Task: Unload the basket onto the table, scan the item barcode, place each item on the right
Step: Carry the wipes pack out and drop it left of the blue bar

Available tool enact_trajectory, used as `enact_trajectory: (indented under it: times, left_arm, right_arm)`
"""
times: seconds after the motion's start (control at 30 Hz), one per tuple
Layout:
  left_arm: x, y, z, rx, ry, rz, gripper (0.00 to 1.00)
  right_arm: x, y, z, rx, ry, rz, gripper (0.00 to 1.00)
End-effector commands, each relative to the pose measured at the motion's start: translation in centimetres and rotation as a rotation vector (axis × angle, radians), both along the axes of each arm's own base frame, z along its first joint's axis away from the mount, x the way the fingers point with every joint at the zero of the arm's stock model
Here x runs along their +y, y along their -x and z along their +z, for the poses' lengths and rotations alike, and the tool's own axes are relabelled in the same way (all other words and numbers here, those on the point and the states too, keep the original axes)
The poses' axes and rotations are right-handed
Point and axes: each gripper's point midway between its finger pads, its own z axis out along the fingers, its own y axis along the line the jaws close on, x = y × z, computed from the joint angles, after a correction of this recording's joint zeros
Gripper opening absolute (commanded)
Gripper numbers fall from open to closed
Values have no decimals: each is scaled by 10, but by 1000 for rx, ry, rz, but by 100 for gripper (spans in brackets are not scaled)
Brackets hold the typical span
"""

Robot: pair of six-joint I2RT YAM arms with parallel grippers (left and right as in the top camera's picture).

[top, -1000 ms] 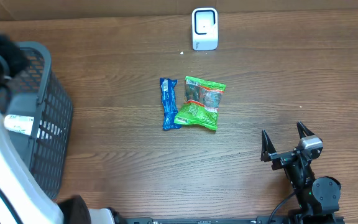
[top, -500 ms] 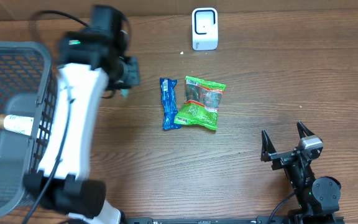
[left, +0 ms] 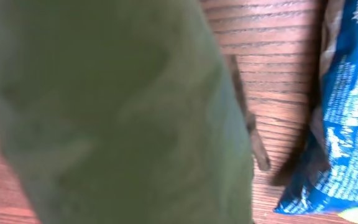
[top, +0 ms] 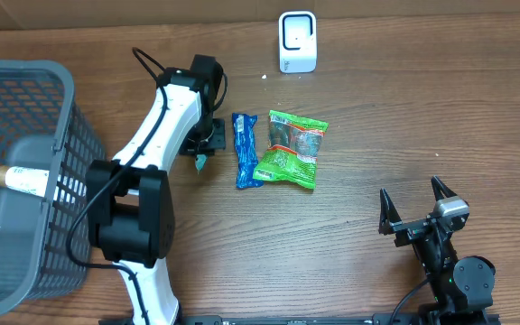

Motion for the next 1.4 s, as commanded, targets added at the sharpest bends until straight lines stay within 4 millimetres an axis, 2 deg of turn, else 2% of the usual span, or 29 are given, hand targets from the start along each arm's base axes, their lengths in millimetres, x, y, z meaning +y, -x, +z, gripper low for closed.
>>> enact_trajectory:
  times: [0.0,0.03,0.07,0.13,0.23,0.37,0.5,0.53,0.63,0.67,0.7,0.83,0.97,1.1,1.23,1.27,1.37]
  left_arm:
    - [-5,2,-1,12,13,-39,35]
    - [-9,2,1,16,30,-57,43]
    - [-13,2,3,22,56,-76,45]
    - [-19,3,12,33,89,-97,45]
    - [-19,-2,41,22,97,-93,45]
    - [-22,-18,100,-69,112,-96,45]
    - [-17,-29,174,-222,117,-92,47]
    - [-11,-31,206,-303,121,-80,47]
    - [6,-38,261,-489,142,-19,61]
    - [16,-37,276,-539,140,14,62]
    - [40,-29,300,-613,139,87,62]
    - [103,-5,330,-708,99,268,61]
    - [178,27,342,-752,42,511,63]
    - [238,54,327,-715,36,697,63]
    - [274,79,281,-560,27,864,60]
    - [284,89,258,-484,24,928,60]
    - [305,100,218,-387,8,999,61]
  right_arm:
    - [1,0,-2,-3,-3,4,100]
    - [1,0,-2,-3,-3,4,100]
    - [1,0,-2,-3,-3,4,100]
    - [1,0,-2,-3,-3,3,100]
    - [1,0,-2,-3,-3,3,100]
    - [1,0,-2,-3,-3,4,100]
    - [1,0,-2,-3,-3,4,100]
    - [1,0,-2,-3,-3,3,100]
    - [1,0,-2,-3,-3,4,100]
    - [1,0,-2,-3,-3,4,100]
    - [1,0,-2,-3,-3,3,100]
    - [1,0,-2,-3,-3,4,100]
    - [1,0,-2,-3,-3,3,100]
    - [1,0,-2,-3,-3,3,100]
    - [1,0,-2,-3,-3,3,100]
    - [1,0,-2,-3,-3,4,100]
    - [1,0,-2,-3,-3,4,100]
